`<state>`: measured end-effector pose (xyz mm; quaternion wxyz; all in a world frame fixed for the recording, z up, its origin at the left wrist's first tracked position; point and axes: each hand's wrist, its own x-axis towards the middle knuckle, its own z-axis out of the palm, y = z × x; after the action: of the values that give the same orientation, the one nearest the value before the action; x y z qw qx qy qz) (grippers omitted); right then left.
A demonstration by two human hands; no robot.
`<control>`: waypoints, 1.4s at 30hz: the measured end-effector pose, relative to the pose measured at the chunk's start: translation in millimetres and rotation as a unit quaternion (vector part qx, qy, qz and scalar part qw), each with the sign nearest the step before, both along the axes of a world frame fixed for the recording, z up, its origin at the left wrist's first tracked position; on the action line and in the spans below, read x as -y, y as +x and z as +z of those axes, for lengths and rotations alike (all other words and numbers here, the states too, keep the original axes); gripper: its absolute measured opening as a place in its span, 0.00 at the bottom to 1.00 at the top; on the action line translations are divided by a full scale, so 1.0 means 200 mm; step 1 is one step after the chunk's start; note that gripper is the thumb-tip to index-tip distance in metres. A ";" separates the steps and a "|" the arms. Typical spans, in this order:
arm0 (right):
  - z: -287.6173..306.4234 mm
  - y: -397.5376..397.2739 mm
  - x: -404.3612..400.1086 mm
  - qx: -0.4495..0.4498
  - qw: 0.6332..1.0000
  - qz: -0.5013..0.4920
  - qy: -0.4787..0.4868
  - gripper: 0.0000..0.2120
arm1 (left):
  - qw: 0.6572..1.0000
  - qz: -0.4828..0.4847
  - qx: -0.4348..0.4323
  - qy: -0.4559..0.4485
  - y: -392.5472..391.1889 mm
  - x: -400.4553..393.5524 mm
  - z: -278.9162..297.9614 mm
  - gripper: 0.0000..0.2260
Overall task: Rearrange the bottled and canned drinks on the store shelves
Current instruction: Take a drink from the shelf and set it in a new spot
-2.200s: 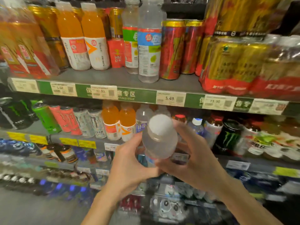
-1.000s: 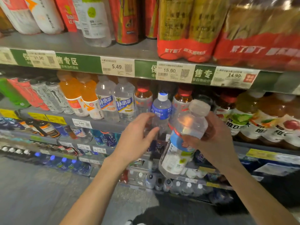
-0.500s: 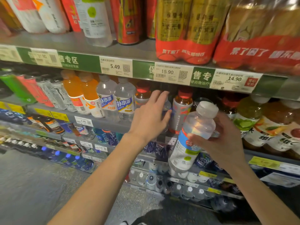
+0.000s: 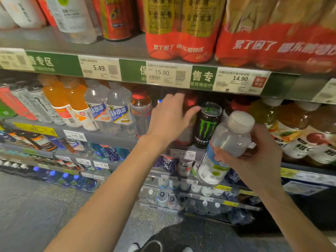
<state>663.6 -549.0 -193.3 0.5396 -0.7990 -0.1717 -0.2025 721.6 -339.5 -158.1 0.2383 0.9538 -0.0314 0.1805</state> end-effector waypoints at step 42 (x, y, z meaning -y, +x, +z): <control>0.20 0.19 -0.35 0.016 0.985 0.008 -0.170 0.34 | 0.981 -0.003 0.093 -0.169 -0.46 -0.62 -0.05 0.19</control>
<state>700.9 -478.2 -154.2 0.3950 -0.8743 -0.2185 -0.1786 629.7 -215.0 -169.0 0.3925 0.8787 -0.0254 0.2707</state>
